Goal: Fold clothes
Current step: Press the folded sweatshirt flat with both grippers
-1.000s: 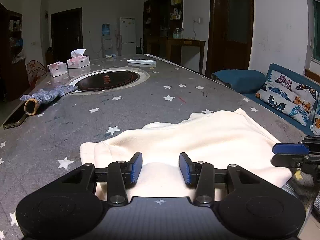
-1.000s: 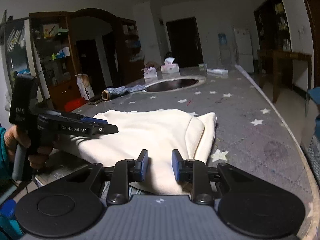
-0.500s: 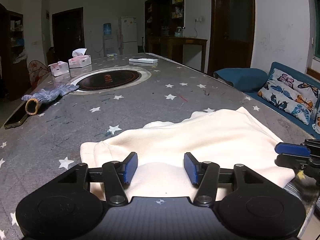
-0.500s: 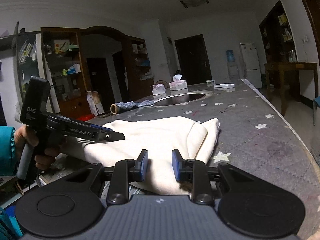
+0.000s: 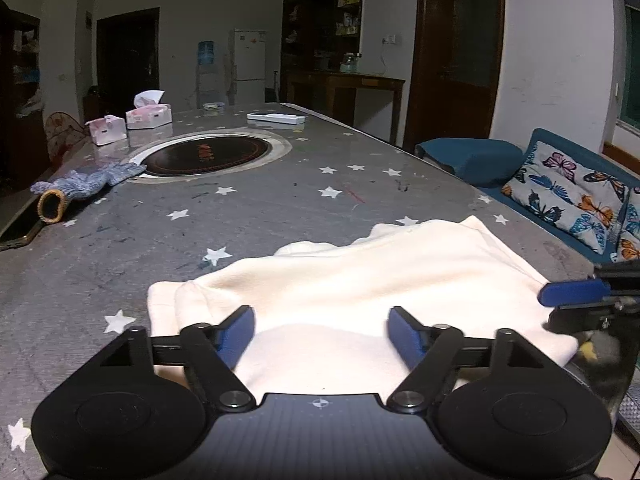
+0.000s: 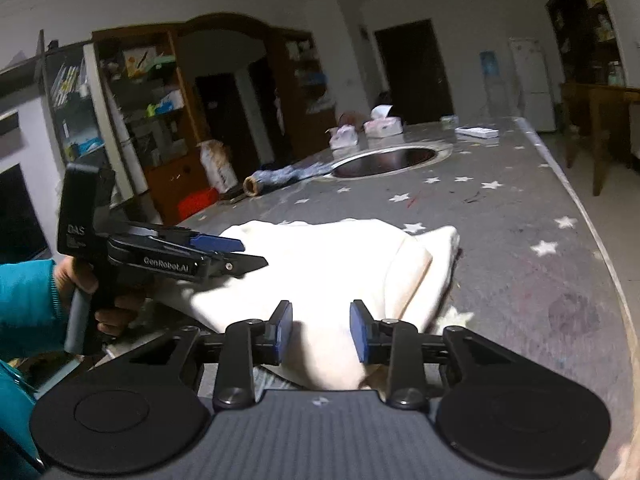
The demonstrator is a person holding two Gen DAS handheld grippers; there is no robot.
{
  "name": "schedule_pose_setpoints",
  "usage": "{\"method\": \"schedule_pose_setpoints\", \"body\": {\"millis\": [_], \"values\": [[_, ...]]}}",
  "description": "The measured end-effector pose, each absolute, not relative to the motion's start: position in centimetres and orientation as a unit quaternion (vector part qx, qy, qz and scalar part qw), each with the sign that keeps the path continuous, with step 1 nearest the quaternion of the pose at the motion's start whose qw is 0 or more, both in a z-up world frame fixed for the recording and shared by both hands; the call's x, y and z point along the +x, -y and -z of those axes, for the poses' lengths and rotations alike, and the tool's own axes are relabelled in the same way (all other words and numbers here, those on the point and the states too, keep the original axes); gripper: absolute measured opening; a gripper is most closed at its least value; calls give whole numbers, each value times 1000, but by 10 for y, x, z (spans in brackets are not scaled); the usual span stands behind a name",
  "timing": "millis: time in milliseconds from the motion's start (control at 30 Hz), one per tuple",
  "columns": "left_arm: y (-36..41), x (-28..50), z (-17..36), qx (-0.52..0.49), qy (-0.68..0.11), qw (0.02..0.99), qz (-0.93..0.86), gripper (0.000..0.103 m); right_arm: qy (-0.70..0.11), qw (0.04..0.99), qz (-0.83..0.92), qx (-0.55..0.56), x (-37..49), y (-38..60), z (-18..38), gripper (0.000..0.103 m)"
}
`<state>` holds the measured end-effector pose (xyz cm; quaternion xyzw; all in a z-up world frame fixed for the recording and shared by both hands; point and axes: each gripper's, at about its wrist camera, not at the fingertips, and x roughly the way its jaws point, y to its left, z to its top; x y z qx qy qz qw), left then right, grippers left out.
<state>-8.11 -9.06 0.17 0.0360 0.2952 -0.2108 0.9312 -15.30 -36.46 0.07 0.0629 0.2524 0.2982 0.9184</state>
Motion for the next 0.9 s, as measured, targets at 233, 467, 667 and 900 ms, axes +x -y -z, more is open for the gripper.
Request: {"method": "schedule_pose_setpoints", "body": {"millis": [233, 467, 667, 900], "values": [[93, -81, -2, 39, -299, 926, 228, 103, -252, 922, -287, 64, -129, 360, -20, 39], [85, -85, -7, 8, -294, 922, 251, 103, -273, 924, -266, 27, -89, 335, -23, 39], [66, -89, -26, -41, -278, 921, 268, 101, -326, 913, -246, -10, -62, 316, -10, 32], [54, -58, -42, -96, -295, 907, 286, 61, -317, 917, -243, -15, -60, 310, -28, 29]]}}
